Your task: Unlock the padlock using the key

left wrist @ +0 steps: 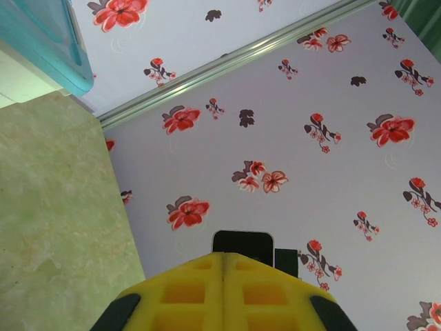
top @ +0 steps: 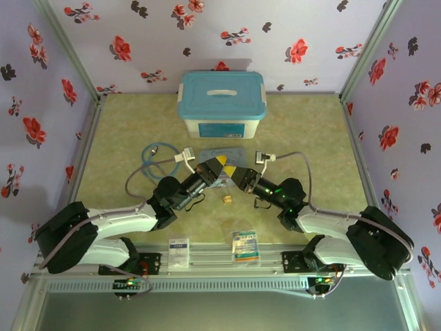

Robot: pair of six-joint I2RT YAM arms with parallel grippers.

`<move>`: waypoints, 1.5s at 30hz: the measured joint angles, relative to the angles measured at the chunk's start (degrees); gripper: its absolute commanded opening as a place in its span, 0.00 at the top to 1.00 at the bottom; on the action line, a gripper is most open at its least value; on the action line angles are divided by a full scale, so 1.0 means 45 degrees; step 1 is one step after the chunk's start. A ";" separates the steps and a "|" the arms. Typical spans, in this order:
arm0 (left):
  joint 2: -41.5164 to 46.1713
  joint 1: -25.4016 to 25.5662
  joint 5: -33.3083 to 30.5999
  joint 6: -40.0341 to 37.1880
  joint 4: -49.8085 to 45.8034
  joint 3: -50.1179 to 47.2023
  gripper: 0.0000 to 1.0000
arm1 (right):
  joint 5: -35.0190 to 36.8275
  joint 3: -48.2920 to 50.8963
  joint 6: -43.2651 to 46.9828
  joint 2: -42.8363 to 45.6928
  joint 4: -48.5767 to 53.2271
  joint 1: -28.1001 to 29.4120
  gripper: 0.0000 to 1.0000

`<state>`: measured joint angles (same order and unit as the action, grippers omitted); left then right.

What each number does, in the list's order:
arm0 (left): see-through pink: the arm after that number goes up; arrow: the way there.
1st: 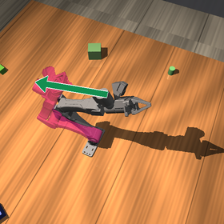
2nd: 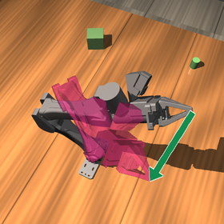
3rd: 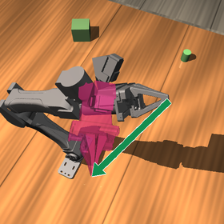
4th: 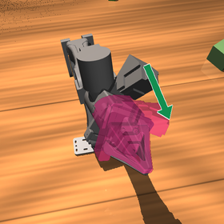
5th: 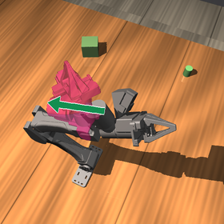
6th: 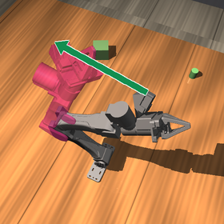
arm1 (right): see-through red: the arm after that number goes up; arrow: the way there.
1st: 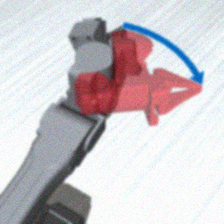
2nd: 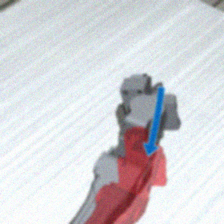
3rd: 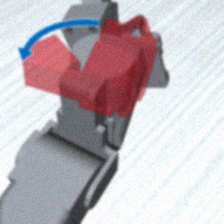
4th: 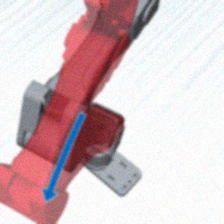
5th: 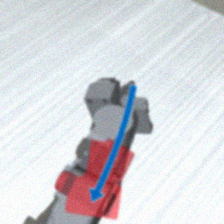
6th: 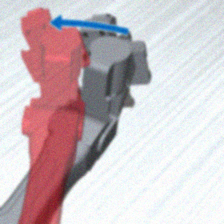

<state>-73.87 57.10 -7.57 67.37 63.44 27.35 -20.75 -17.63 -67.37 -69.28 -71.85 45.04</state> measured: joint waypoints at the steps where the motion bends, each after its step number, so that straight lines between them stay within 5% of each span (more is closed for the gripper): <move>1: 0.0000 0.0000 0.0005 0.0000 0.0010 0.0000 1.00 | 0.0015 0.0000 0.0024 0.0073 0.0112 0.0000 0.89; 12: -0.0107 0.0024 0.0024 0.0053 0.0466 0.0010 1.00 | 0.0364 0.0005 0.0311 0.0957 0.1214 0.0000 1.00; 14: -0.0146 0.0024 0.0019 0.0058 0.0486 0.0010 1.00 | 0.0379 0.0005 0.0369 0.1039 0.1336 0.0000 0.88; 16: -0.0180 0.0024 0.0019 0.0063 0.0510 0.0010 1.00 | 0.0413 0.0005 0.0437 0.1049 0.1438 0.0005 0.59; 17: -0.0194 0.0019 0.0005 0.0058 0.0505 0.0010 1.00 | 0.0423 0.0005 0.0476 0.1049 0.1477 0.0000 0.55; 32: -0.0398 0.0019 -0.0053 0.0165 0.0578 0.0010 1.00 | 0.0466 0.0005 0.0646 0.1064 0.1627 0.0000 0.88; 40: -0.0491 0.0019 -0.0039 0.0253 0.0665 0.0010 1.00 | 0.0520 0.0005 0.0622 0.1059 0.1681 0.0000 0.78; 45: -0.0738 0.0019 -0.0034 0.0384 0.0884 0.0010 1.00 | 0.0559 0.0005 0.0631 0.0986 0.1656 0.0000 0.82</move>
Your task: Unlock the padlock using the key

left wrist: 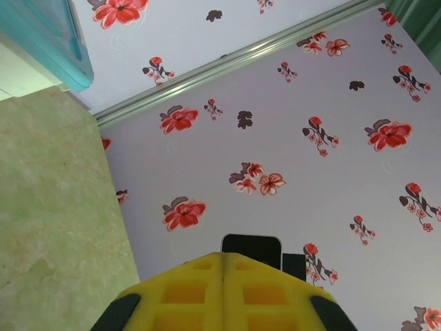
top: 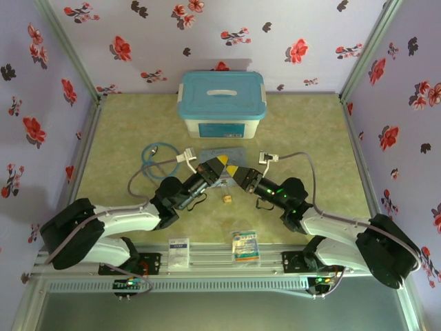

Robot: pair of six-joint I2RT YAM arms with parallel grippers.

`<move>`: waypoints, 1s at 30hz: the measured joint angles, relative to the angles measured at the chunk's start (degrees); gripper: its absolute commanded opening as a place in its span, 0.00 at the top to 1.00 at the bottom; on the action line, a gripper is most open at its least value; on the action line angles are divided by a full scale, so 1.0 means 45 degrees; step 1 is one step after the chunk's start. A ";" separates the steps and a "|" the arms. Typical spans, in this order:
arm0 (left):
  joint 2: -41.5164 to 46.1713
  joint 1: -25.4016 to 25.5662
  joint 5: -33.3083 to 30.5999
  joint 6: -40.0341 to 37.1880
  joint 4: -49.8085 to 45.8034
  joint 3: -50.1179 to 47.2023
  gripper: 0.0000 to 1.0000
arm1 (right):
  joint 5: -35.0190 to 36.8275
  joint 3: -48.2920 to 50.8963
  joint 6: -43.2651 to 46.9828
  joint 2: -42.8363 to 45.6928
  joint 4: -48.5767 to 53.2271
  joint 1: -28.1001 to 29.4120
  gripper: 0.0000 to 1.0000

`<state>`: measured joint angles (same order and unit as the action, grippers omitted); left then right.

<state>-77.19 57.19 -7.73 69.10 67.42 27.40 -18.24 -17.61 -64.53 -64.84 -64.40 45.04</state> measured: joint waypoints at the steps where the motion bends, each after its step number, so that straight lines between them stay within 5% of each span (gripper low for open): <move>1: -0.0044 0.0000 0.0000 0.0019 0.0063 0.0000 1.00 | 0.0000 -0.0005 0.0005 -0.0039 0.0000 0.0000 0.86; 10: -0.0262 -0.0019 0.0000 0.0238 0.0335 -0.0005 1.00 | 0.0049 -0.0005 -0.0005 -0.0238 -0.0170 0.0000 0.82; 17: -0.0287 -0.0019 -0.0005 0.0243 0.0476 -0.0005 1.00 | 0.0107 -0.0005 0.0000 -0.0238 -0.0083 -0.0010 0.99; 21: -0.0287 -0.0019 -0.0005 0.0243 0.0495 -0.0005 1.00 | 0.0121 -0.0005 0.0005 -0.0233 -0.0078 -0.0010 1.00; 22: -0.0287 -0.0019 -0.0005 0.0243 0.0495 -0.0005 0.92 | 0.0136 -0.0005 0.0005 -0.0209 -0.0044 -0.0010 1.00; 24: -0.0287 -0.0019 0.0015 0.0228 0.0534 -0.0029 0.38 | 0.0146 -0.0005 0.0053 -0.0102 0.0126 -0.0010 1.00; 26: -0.0257 -0.0019 -0.0063 0.0204 0.0520 -0.0136 0.07 | 0.0155 -0.0005 0.0155 0.0146 0.0461 -0.0010 1.00; 27: -0.0194 -0.0019 -0.0170 0.0170 0.0447 -0.0262 0.00 | 0.0199 -0.0005 0.0243 0.0389 0.0801 -0.0010 1.00; 30: 0.0403 -0.0024 -0.0593 -0.0155 -0.0131 -0.0641 0.00 | 0.0427 -0.0005 0.0588 0.1355 0.2458 -0.0010 1.00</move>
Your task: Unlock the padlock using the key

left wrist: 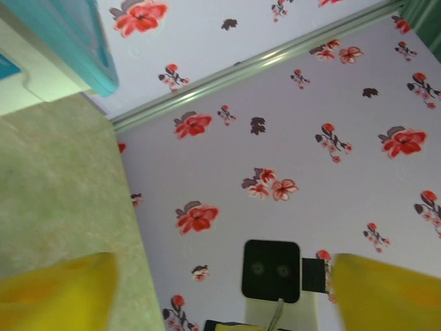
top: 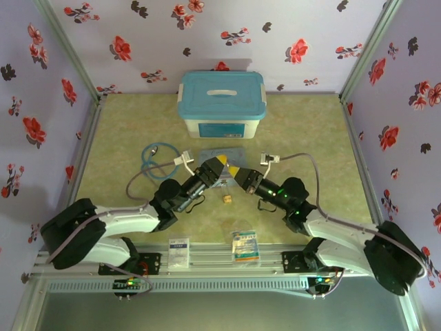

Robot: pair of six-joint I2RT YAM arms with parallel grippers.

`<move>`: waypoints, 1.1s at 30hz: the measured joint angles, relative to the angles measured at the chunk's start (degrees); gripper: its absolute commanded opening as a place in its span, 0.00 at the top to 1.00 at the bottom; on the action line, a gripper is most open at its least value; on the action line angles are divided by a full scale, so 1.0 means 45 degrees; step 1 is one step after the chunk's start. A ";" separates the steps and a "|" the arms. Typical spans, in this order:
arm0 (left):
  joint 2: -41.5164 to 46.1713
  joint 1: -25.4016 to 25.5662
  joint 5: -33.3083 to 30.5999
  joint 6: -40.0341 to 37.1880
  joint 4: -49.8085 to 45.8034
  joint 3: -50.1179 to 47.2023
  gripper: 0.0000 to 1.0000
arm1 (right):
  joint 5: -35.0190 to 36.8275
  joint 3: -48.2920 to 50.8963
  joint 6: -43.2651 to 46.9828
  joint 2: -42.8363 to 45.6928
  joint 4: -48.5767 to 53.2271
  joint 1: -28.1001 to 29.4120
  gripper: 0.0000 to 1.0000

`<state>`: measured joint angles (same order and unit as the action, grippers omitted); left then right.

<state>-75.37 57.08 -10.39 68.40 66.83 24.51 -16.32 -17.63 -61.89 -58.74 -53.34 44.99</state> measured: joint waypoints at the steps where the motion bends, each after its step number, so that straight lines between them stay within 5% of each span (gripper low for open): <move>1: 0.0379 0.0000 -0.0175 -0.0131 -0.0369 -0.0073 0.00 | 0.0068 0.0000 0.0155 0.0374 0.0680 0.0000 1.00; 9: 0.2696 -0.0058 -0.0622 -0.1535 -0.5595 0.1039 0.00 | 0.0709 -0.0622 0.1554 0.2098 0.7043 -0.0029 1.00; 19: 0.0588 0.0393 0.0607 -0.2297 -0.9350 0.1583 0.15 | 0.2526 -0.1209 0.2424 0.2453 1.2925 -0.0151 1.00; 33: -0.2773 0.0476 0.1316 -0.2453 -1.0579 0.2744 0.16 | 0.3366 -0.0821 0.2380 0.2569 1.4076 -0.0253 1.00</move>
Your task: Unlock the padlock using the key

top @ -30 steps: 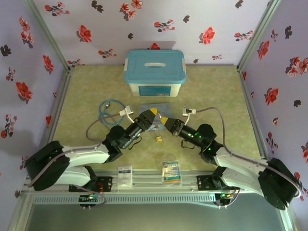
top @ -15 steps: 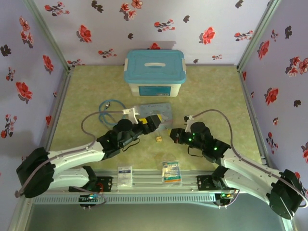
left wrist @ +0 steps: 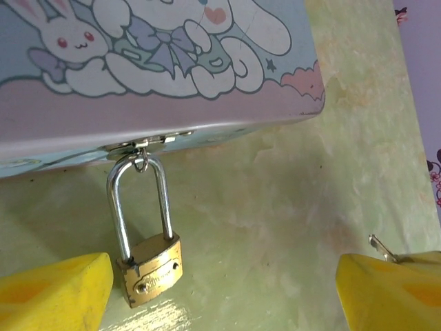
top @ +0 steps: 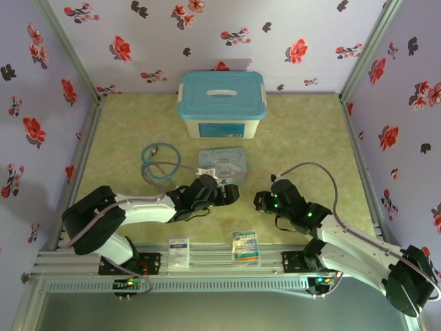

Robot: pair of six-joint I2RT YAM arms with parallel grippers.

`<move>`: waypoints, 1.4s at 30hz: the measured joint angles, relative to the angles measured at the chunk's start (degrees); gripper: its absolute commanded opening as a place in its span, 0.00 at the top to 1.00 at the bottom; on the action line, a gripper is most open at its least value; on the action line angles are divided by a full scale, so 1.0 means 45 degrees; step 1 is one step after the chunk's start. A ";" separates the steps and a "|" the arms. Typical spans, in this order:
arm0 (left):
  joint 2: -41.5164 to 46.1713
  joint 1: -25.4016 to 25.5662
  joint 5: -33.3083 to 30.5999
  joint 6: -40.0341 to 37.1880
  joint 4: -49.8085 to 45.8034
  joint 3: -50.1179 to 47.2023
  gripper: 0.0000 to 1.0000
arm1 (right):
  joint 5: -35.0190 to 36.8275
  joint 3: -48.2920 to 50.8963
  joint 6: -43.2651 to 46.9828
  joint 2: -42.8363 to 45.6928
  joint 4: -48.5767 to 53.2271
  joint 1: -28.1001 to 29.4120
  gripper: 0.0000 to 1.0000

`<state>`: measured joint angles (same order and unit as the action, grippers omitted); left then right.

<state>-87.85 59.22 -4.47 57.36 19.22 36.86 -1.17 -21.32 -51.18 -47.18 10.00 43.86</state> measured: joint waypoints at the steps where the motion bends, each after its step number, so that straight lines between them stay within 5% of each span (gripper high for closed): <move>1: -0.0155 -0.0010 -0.0019 -0.0044 -0.0034 0.0073 0.17 | 0.0000 0.0010 0.0000 0.0000 0.0000 0.0000 1.00; 6: -0.1035 -0.0005 -0.0112 -0.0277 -0.0350 0.0515 0.19 | 0.0092 0.0015 0.0015 0.0063 0.0073 0.0000 1.00; 16: -0.1817 0.0010 -0.0656 -0.0529 -0.0665 0.0777 0.52 | 0.0321 0.0015 0.0044 0.0316 0.0189 -0.0024 1.00; 35: -0.2419 0.0102 -0.0767 0.0228 0.1778 0.0058 0.84 | -0.0238 0.1044 -0.0471 -0.0865 -0.1802 -0.0083 1.00; 42: -0.2579 0.0102 -0.0772 0.0709 0.2769 -0.0301 0.79 | -0.0573 0.1088 -0.0738 -0.1583 -0.2671 -0.0083 1.00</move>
<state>-99.46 59.68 -7.94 60.55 31.68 35.51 -3.75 -16.43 -54.50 -54.30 -2.02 43.48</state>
